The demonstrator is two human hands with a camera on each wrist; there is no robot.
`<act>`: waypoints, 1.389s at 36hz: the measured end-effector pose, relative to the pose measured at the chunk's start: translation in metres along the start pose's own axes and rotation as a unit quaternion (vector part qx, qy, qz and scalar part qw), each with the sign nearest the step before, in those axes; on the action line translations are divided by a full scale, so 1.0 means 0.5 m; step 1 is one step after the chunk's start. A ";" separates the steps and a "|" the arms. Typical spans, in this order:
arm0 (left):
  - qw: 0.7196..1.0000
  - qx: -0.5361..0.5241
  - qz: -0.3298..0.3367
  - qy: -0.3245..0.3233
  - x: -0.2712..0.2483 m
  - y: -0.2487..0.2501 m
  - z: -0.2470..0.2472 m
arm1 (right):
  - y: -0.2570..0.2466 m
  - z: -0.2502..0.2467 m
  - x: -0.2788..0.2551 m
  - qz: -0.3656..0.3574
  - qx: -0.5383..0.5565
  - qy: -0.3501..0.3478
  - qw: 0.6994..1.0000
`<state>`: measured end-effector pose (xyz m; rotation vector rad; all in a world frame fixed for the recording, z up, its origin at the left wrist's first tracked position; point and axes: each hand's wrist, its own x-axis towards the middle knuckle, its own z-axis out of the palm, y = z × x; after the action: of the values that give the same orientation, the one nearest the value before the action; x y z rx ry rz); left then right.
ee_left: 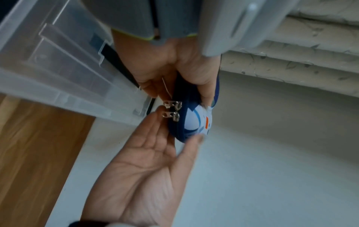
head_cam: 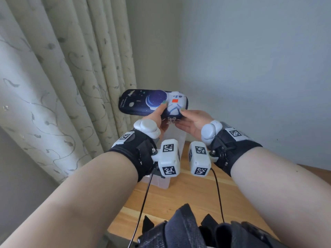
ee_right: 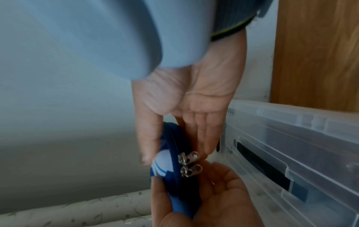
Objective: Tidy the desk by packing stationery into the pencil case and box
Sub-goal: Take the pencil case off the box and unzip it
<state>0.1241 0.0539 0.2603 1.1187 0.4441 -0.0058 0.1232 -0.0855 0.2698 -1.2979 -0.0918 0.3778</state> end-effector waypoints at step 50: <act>0.997 0.031 -0.027 0.066 -0.025 -0.013 -0.005 | 0.026 -0.058 0.006 -0.052 -0.310 -0.027 0.949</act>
<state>0.1105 0.0502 0.2579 1.1726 0.5964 0.0063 0.1310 -0.1085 0.2490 -1.8961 -0.3455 0.3033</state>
